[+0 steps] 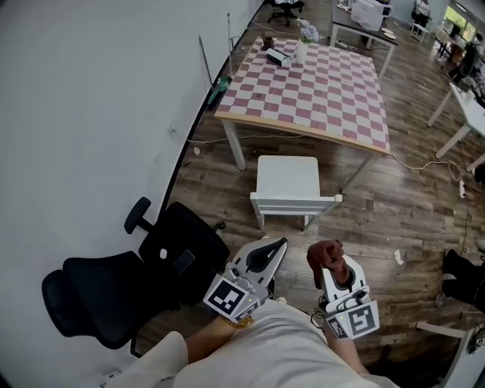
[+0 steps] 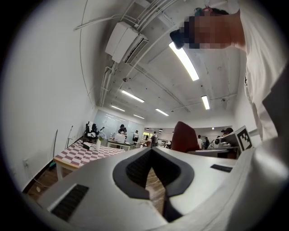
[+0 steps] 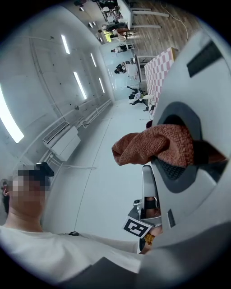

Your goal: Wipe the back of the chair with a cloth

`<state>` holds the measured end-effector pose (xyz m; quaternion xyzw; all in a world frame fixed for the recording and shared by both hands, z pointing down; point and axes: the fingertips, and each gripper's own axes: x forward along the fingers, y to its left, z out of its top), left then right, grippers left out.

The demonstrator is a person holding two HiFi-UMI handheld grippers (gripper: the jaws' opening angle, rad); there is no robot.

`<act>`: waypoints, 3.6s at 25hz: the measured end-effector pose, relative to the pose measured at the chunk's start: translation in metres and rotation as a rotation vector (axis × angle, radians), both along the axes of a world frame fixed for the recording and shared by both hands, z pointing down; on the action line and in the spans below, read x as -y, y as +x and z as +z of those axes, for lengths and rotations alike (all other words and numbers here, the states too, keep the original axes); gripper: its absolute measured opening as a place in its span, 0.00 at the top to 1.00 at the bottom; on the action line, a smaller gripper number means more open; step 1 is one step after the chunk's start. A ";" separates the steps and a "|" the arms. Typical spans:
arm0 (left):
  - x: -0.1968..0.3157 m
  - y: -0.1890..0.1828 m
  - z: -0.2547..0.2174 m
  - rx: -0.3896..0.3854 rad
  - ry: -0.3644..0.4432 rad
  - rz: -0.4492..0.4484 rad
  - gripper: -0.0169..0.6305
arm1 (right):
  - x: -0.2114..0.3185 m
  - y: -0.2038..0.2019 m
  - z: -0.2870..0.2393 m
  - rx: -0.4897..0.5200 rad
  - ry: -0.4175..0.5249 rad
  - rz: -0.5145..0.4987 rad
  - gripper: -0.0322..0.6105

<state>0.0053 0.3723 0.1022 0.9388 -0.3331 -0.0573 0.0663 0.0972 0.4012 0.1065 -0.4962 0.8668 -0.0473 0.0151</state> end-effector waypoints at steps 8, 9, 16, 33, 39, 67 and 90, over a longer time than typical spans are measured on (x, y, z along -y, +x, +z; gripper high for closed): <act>0.127 -0.028 0.003 -0.005 -0.004 0.015 0.96 | 0.132 -0.030 -0.001 0.002 0.006 0.016 0.82; 0.142 -0.032 0.002 -0.005 -0.005 0.017 0.96 | 0.147 -0.034 -0.003 -0.001 0.008 0.018 0.82; 0.224 -0.052 0.000 -0.001 -0.021 0.042 0.96 | 0.230 -0.051 -0.008 -0.009 0.006 0.055 0.82; 0.316 -0.043 0.034 0.029 -0.093 -0.008 0.96 | 0.319 -0.035 0.030 -0.034 -0.097 0.007 0.82; 0.341 -0.051 0.073 0.093 -0.142 -0.054 0.96 | 0.343 -0.045 0.076 -0.147 -0.175 -0.142 0.82; 0.334 -0.104 0.371 0.264 -0.504 -0.074 0.96 | 0.306 -0.147 0.455 -0.778 -0.773 -1.060 0.82; 0.320 -0.098 0.448 0.270 -0.628 -0.061 0.96 | 0.260 -0.151 0.547 -0.881 -0.952 -1.298 0.82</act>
